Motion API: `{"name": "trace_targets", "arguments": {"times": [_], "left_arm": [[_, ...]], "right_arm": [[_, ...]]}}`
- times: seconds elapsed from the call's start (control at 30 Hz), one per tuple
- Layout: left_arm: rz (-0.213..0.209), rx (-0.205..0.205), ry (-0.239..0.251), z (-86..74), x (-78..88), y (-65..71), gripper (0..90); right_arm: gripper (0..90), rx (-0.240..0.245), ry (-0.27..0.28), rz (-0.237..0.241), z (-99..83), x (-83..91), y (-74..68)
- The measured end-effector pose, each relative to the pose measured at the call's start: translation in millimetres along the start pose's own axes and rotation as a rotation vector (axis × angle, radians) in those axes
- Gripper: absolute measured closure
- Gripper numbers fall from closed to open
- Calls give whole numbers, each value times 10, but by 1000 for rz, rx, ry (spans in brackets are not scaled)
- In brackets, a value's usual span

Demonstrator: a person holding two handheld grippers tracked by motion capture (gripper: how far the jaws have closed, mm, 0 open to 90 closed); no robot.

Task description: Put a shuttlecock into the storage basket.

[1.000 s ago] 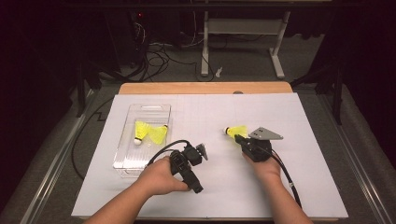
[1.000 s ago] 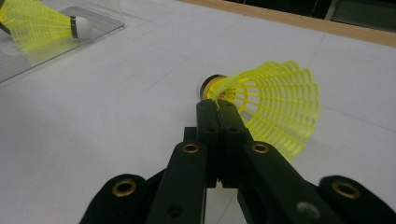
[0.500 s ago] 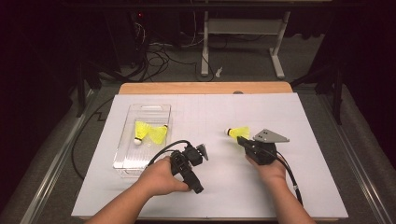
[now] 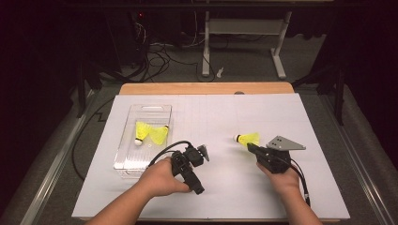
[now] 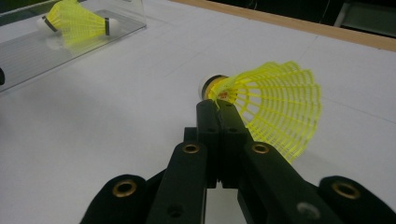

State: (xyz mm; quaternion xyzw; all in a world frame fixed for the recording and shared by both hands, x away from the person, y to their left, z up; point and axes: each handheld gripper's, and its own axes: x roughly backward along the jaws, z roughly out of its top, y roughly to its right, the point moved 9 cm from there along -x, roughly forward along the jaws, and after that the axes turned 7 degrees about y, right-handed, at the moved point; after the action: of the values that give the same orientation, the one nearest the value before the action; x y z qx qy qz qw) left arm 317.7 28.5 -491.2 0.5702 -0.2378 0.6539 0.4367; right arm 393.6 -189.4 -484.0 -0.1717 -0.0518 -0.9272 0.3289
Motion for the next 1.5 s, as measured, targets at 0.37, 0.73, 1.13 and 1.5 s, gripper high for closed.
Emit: {"name": "trace_targets", "arguments": {"times": [0.37, 0.73, 1.13, 1.5], "left_arm": [[2, -18, -3, 0, -3, 5, 23], [21, -23, -10, -1, -31, 5, 24], [44, -44, -10, 32, 97, -10, 24], [64, -73, -24, 32, 76, -26, 30]], "right_arm": [[900, -8, 6, 0, -77, 292, 12], [900, -20, 4, 4, -256, 442, -21], [900, 0, -12, 38, -287, 466, -86], [900, 12, -14, 120, -273, 457, -241]]}}
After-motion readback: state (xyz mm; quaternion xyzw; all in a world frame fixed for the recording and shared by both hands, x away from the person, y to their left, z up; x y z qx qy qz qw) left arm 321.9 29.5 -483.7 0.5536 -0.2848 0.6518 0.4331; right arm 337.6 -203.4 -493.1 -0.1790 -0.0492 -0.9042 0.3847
